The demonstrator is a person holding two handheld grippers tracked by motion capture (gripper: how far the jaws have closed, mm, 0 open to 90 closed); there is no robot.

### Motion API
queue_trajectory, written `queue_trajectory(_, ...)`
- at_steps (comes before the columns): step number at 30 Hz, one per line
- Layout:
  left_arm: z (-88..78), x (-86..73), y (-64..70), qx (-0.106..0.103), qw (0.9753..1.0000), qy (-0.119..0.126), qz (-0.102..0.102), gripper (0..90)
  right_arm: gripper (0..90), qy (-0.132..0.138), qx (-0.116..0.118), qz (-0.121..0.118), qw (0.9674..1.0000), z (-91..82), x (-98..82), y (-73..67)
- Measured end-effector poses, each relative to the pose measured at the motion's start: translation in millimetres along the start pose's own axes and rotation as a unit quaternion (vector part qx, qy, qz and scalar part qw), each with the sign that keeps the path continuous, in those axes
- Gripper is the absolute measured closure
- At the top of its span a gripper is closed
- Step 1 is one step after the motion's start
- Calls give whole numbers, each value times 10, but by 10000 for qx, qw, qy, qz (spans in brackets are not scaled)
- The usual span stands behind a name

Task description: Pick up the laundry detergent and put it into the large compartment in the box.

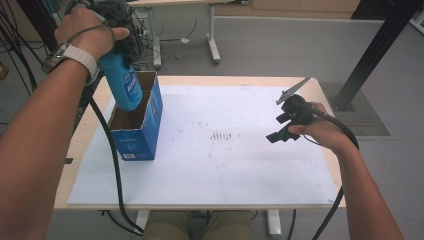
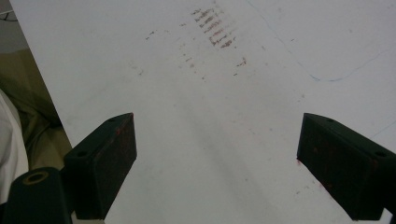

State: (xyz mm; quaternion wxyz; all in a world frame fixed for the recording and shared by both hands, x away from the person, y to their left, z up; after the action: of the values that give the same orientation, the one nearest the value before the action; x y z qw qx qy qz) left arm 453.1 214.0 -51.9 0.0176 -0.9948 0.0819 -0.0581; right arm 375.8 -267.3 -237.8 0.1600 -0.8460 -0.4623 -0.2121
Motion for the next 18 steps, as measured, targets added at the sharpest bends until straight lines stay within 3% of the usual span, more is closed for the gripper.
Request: queue_trajectory(18, 165, 17, -33, 14, 10000, -48, -51, 376, 120, -10, 25, 8, 10000, 31, 3, 17)
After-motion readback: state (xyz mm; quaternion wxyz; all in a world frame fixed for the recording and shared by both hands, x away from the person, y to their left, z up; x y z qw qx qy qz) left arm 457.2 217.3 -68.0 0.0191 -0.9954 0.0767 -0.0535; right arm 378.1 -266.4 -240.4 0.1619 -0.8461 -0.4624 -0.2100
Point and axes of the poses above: each handheld gripper's, and its own axes: z roughly forward along the jaws, x roughly out of its top, y roughly to its right, the point moved 8 cm from there along z, roughly forward along the jaws, and after that the axes turned 1 degree about -x, right-handed, at the moved point
